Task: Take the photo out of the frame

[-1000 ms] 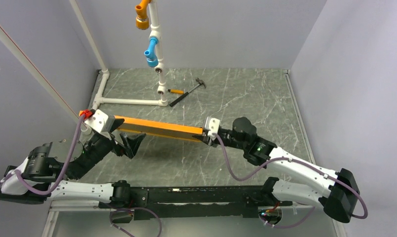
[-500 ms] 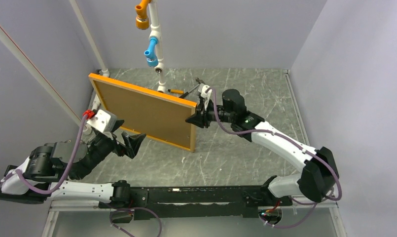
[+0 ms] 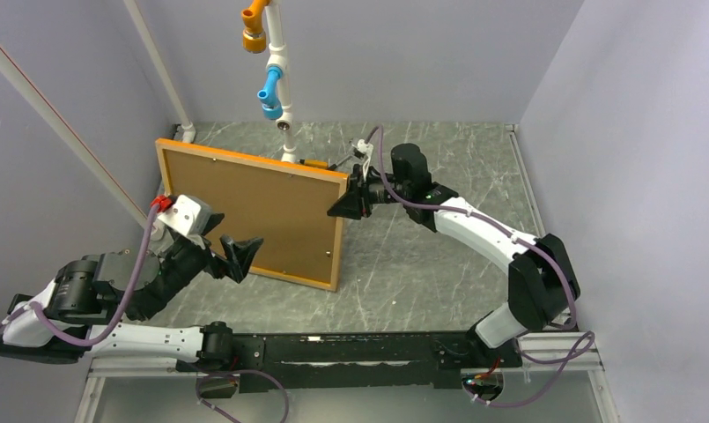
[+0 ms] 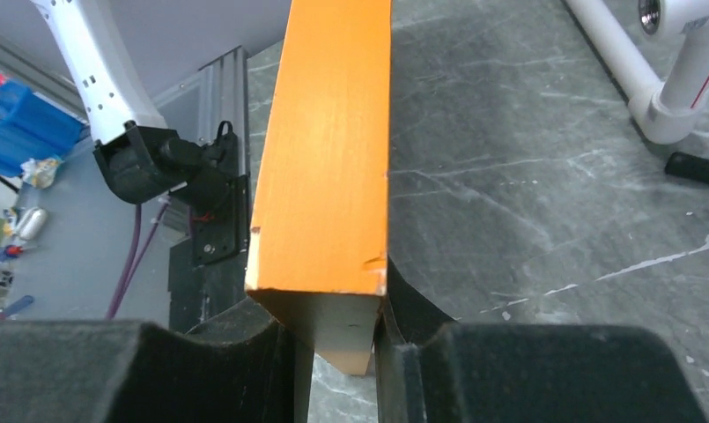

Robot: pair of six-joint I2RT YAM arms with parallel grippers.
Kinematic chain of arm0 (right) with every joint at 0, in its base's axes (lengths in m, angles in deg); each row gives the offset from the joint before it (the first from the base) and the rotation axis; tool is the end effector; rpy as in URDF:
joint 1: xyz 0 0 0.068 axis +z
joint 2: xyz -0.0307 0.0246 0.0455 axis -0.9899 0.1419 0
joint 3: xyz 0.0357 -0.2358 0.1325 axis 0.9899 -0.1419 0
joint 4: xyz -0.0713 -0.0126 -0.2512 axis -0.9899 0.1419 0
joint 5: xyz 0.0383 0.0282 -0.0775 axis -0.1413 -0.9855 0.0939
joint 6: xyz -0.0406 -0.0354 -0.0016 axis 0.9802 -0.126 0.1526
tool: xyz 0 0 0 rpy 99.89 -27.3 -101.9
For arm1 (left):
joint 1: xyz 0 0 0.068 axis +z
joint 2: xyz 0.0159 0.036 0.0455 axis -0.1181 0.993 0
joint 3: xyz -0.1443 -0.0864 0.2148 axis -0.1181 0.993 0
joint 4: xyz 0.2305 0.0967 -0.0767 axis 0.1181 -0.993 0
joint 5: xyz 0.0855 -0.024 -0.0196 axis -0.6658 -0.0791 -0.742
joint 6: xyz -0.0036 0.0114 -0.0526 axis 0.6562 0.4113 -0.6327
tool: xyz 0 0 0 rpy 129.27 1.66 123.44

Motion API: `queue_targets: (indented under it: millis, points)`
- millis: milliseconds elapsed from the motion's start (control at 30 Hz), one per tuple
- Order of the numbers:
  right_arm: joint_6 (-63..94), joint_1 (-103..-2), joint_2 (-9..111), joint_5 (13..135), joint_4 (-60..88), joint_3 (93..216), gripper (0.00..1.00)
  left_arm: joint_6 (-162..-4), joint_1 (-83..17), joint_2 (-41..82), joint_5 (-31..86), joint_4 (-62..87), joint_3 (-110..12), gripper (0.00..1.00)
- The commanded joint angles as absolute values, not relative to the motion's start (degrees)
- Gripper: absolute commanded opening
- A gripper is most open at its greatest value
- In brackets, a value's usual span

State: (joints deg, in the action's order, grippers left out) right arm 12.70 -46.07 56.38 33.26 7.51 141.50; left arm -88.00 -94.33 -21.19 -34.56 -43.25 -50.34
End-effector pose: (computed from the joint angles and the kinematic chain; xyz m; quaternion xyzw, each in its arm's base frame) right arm 0.2648 0.2233 0.3033 -0.4008 0.6645 0.5101 0.3708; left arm 0.0304 -0.0392 0.4392 0.1783 0.7339 -0.2157 0.6189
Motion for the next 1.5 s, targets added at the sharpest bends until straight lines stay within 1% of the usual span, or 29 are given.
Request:
queue_targets:
  millis: [0, 133, 333, 467, 800, 900, 1067, 1167, 1300, 1400, 1467]
  points:
    - [7.63, -47.87, 59.36, 21.93, 12.32, 141.70, 0.00, -88.43, -94.24, -20.09, -34.94, -41.47, -50.79, 0.94]
    - [3.96, -50.75, 63.74, 19.13, 11.79, 142.69, 0.00, -88.95, -94.22, -20.31, -34.19, -40.81, -49.79, 0.94]
    - [7.37, -51.65, 71.94, 16.96, 18.69, 148.34, 0.00, -89.33, -94.23, -20.18, -33.19, -39.72, -48.63, 0.94]
    - [7.29, -52.48, 75.51, 14.40, 18.29, 150.63, 0.00, -89.88, -94.23, -19.84, -32.77, -40.01, -48.37, 0.94]
    - [18.50, -52.41, 86.61, 11.69, 35.89, 164.75, 0.00, -90.13, -94.21, -20.17, -32.29, -39.19, -47.38, 0.94]
    - [20.61, -52.40, 89.03, 12.17, 39.24, 167.78, 0.00, -89.72, -94.26, -19.81, -32.03, -38.59, -47.42, 0.94]
    - [27.92, -52.32, 92.76, 13.55, 49.27, 172.70, 0.00, -89.64, -94.22, -18.49, -31.59, -38.44, -47.74, 0.95]
    - [26.60, -52.57, 92.79, 13.57, 47.00, 171.20, 0.00, -89.45, -94.17, -18.14, -31.31, -38.22, -47.67, 0.95]
    - [31.95, -52.87, 96.20, 16.22, 55.61, 176.18, 0.00, -89.26, -94.17, -17.74, -31.01, -37.44, -47.34, 0.95]
    - [30.99, -53.35, 96.77, 18.97, 54.22, 176.28, 0.00, -89.24, -94.16, -17.43, -30.54, -37.12, -47.41, 0.95]
    - [31.79, -53.46, 97.63, 20.97, 55.88, 177.80, 0.00, -89.53, -94.15, -17.20, -30.21, -37.38, -47.45, 0.95]
